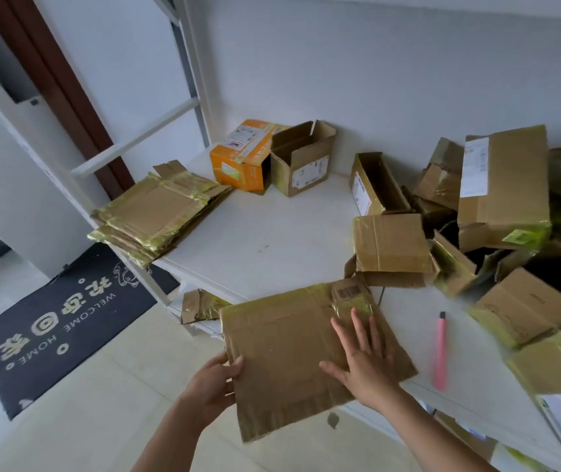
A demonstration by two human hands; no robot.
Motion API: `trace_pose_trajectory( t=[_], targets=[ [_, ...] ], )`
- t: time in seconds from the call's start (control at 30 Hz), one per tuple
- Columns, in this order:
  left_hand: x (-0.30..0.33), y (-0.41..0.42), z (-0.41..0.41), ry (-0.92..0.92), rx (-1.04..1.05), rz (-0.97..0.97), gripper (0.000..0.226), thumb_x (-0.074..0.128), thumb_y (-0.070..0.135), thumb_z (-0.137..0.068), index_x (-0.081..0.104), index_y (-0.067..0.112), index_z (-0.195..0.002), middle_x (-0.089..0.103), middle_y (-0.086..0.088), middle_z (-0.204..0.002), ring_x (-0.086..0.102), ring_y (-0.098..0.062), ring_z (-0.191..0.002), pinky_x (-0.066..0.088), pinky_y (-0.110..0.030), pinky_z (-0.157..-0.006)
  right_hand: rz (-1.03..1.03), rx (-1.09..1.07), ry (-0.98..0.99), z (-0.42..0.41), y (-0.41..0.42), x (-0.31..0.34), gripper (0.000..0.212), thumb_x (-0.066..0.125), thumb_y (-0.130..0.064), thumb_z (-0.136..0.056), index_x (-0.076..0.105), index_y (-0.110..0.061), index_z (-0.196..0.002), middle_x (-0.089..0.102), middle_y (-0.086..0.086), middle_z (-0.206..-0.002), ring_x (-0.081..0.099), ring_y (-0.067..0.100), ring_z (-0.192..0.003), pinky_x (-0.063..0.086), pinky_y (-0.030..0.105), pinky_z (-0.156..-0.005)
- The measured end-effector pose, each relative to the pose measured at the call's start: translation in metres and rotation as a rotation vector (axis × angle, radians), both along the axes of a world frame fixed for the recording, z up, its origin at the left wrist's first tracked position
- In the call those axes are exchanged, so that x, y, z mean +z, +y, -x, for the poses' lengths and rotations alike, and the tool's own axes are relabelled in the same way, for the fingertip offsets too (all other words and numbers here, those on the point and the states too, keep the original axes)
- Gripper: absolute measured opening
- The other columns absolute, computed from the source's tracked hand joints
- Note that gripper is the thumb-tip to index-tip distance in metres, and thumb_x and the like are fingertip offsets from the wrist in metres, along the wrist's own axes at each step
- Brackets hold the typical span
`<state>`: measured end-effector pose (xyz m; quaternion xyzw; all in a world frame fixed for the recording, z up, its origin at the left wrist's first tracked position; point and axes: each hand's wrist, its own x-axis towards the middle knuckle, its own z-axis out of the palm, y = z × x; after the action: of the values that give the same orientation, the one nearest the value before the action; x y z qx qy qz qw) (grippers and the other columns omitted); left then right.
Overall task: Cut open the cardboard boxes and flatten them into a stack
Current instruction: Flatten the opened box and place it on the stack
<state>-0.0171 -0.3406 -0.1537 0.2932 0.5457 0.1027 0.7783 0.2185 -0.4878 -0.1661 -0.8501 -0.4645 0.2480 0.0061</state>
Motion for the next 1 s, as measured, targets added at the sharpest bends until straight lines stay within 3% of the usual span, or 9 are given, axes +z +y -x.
trace_pose_trajectory(
  t=[0.1,0.17,0.3,0.4,0.53,0.63,0.7,0.83,1.0],
  targets=[
    [0.024,0.019,0.013,0.015,0.125,-0.089,0.021,0.053,0.006,-0.1,0.067,0.018,-0.11,0.069,-0.007,-0.099,0.061,-0.025,-0.085,0.05,-0.037,-0.079,-0.305,-0.029,-0.159,0.019,0.014,0.018,0.083,0.01,-0.08,-0.087,0.028,-0.033,-0.152,0.006,0.012,-0.164,0.015,0.039,-0.148,0.023,0.064,-0.112],
    [0.035,0.03,0.028,-0.004,0.215,-0.126,0.02,0.05,0.007,-0.101,0.066,0.017,-0.109,0.069,-0.007,-0.099,0.06,-0.024,-0.085,0.049,-0.037,-0.08,-0.485,-0.112,-0.203,0.034,0.03,0.032,0.073,0.027,-0.07,-0.089,0.04,-0.027,-0.147,0.024,0.017,-0.159,0.026,0.042,-0.143,0.03,0.066,-0.106],
    [0.049,0.05,0.063,-0.033,0.376,-0.169,0.023,0.045,0.011,-0.104,0.061,0.015,-0.12,0.067,-0.008,-0.105,0.061,-0.023,-0.09,0.05,-0.04,-0.081,-0.716,-0.268,-0.014,0.068,0.063,0.049,0.073,0.042,-0.07,-0.089,0.029,-0.033,-0.15,0.006,0.017,-0.162,0.02,0.042,-0.145,0.037,0.06,-0.105],
    [0.054,0.063,0.077,-0.055,0.418,-0.18,0.029,0.043,0.014,-0.104,0.057,0.017,-0.13,0.067,-0.006,-0.111,0.061,-0.023,-0.095,0.048,-0.041,-0.09,-0.802,-0.411,0.421,0.09,0.084,0.06,0.084,0.06,-0.058,-0.083,0.014,-0.042,-0.152,-0.009,0.011,-0.163,0.041,0.036,-0.134,0.053,0.041,-0.094],
    [0.063,0.076,0.079,-0.112,0.462,-0.166,0.023,0.043,0.014,-0.105,0.061,0.021,-0.118,0.067,-0.004,-0.104,0.062,-0.02,-0.09,0.051,-0.037,-0.077,-0.873,-0.38,0.659,0.111,0.12,0.06,0.084,0.067,-0.024,-0.092,0.009,-0.053,-0.145,0.024,0.012,-0.159,0.068,0.019,-0.099,0.057,0.019,-0.072],
    [0.068,0.104,0.082,-0.131,0.454,-0.202,0.022,0.045,0.014,-0.104,0.062,0.019,-0.117,0.069,-0.004,-0.106,0.063,-0.021,-0.091,0.055,-0.038,-0.085,-0.819,-0.369,0.686,0.117,0.161,0.059,0.077,0.064,-0.01,-0.093,0.023,-0.048,-0.147,0.049,0.005,-0.14,0.07,0.015,-0.082,0.061,0.038,-0.071],
    [0.072,0.132,0.086,-0.134,0.428,-0.234,0.02,0.049,0.014,-0.102,0.062,0.015,-0.117,0.068,-0.007,-0.11,0.062,-0.023,-0.091,0.05,-0.042,-0.094,-0.782,-0.417,0.672,0.117,0.194,0.067,0.073,0.063,-0.009,-0.094,0.028,-0.04,-0.149,0.047,-0.004,-0.134,0.07,0.015,-0.085,0.061,0.044,-0.076],
    [0.078,0.203,0.095,-0.111,0.343,-0.353,0.016,0.054,0.009,-0.1,0.065,0.011,-0.111,0.071,-0.007,-0.108,0.066,-0.023,-0.092,0.055,-0.038,-0.087,-0.81,-0.43,0.633,0.117,0.273,0.084,0.069,0.059,-0.002,-0.095,0.03,-0.03,-0.152,0.038,-0.013,-0.127,0.066,0.017,-0.09,0.059,0.041,-0.083],
    [0.065,0.304,0.091,0.113,0.294,-0.565,0.037,0.062,-0.003,-0.092,0.051,0.013,-0.123,0.066,-0.011,-0.116,0.067,-0.029,-0.103,0.058,-0.046,-0.087,-0.75,-0.427,0.614,0.11,0.388,0.081,0.07,0.058,-0.002,-0.096,0.03,-0.032,-0.152,0.035,-0.001,-0.154,0.05,0.029,-0.131,0.05,0.046,-0.102]
  ],
)
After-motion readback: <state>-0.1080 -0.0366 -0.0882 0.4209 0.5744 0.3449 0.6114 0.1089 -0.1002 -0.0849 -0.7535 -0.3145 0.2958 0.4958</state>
